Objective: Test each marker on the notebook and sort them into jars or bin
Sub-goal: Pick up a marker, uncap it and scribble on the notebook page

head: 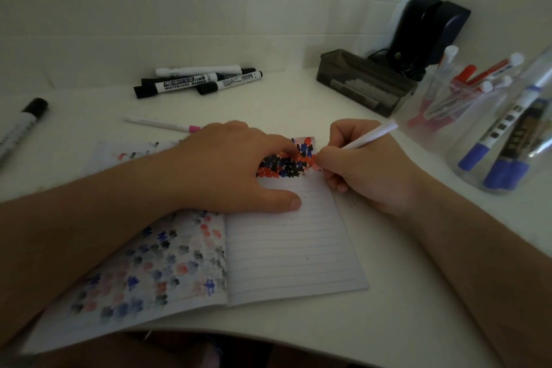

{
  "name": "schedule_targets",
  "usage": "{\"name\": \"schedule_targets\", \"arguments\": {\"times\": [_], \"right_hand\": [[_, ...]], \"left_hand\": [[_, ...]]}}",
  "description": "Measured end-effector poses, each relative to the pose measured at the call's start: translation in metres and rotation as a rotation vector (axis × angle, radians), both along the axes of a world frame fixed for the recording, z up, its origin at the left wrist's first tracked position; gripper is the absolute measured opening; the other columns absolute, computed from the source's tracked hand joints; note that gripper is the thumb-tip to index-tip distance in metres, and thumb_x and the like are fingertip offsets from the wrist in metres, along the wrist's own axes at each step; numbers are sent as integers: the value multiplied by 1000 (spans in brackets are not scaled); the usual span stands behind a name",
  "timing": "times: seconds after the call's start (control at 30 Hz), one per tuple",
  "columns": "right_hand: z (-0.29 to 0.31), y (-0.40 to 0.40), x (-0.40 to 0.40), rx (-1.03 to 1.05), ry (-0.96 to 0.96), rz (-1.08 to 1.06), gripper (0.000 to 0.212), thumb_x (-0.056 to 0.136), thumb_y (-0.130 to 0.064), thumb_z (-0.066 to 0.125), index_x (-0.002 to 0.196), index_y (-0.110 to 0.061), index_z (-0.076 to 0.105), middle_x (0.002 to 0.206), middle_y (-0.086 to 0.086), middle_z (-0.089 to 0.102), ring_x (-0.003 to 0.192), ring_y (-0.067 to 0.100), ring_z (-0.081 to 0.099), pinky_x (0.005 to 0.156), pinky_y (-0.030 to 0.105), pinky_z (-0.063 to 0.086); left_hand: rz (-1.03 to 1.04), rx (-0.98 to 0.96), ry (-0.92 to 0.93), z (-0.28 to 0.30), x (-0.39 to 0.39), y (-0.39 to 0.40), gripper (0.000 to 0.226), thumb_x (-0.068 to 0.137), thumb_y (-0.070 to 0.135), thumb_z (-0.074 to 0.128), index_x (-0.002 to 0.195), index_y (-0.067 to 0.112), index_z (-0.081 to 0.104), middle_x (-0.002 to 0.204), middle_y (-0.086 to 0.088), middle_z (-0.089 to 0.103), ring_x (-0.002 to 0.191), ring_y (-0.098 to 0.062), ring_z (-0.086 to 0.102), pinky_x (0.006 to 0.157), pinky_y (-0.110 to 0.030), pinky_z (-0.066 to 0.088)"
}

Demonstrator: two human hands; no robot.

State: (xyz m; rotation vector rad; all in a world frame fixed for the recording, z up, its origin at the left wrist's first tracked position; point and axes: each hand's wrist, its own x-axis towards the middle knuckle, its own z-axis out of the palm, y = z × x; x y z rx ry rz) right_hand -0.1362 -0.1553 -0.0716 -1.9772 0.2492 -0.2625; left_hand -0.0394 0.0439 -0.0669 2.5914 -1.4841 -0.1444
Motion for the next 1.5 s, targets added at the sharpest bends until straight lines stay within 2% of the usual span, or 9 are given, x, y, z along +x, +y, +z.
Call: {"name": "schedule_targets", "arguments": {"times": [0.17,0.27,0.33,0.4,0.53,0.77,1.1,1.27,1.5], "right_hand": [[4,-8,-4,347,-129,146,26,80,-6,81,74,-9,56,58,10,52,46,20,36,41,23,27],[7,-16,-7,474,-144,217,19,79,-12,80,80,-13,61,61,3,58,50,17,40,41,21,26],[6,-21,-6,499,-140,230,13,89,-9,71,80,-13,64,66,5,60,54,19,42,43,21,29],[6,-22,-6,550,-131,250,11,83,-12,56,82,-11,67,71,8,63,55,22,43,46,22,32],[4,-22,-6,580,-118,268,27,73,-21,51,86,-9,70,73,11,66,57,24,43,47,21,34],[3,-20,-5,507,-86,253,28,77,-12,45,84,-6,72,72,12,69,54,22,46,48,22,38],[5,-15,-4,431,-61,188,10,85,-10,56,80,-13,64,75,14,72,54,24,52,51,29,36],[7,-11,-7,424,-89,168,7,88,-14,74,81,-14,72,78,13,75,54,23,51,49,29,35],[7,-9,-8,382,-117,157,9,82,-22,74,87,-14,76,84,12,76,55,22,54,46,26,35]], "left_hand": [[50,-259,210,-4,3,6,24,104,44,40,127,37,37,87,7,63,80,-7,58,69,-34,46],[-4,-367,290,-5,5,8,17,109,32,36,126,29,36,91,9,69,86,-3,63,74,-20,47],[-18,-386,321,-4,4,8,14,108,30,41,121,28,37,95,16,72,92,3,63,76,-12,44],[-33,-388,336,-3,4,8,12,106,32,44,115,26,39,96,21,73,94,5,64,80,-15,47],[-74,-412,345,-1,2,8,11,104,36,49,106,26,44,95,27,73,95,8,65,82,-18,49],[-87,-399,319,-1,2,7,9,104,36,49,104,30,44,94,27,73,94,10,65,80,-18,47],[-67,-442,297,-2,2,9,7,102,35,55,103,32,48,92,22,74,89,8,67,77,-22,50],[-77,-508,265,-1,2,10,6,103,32,54,103,28,50,90,21,74,85,4,68,71,-14,48],[-103,-543,232,-3,3,10,2,106,24,51,104,25,51,86,20,73,76,0,66,66,-13,44]]}}
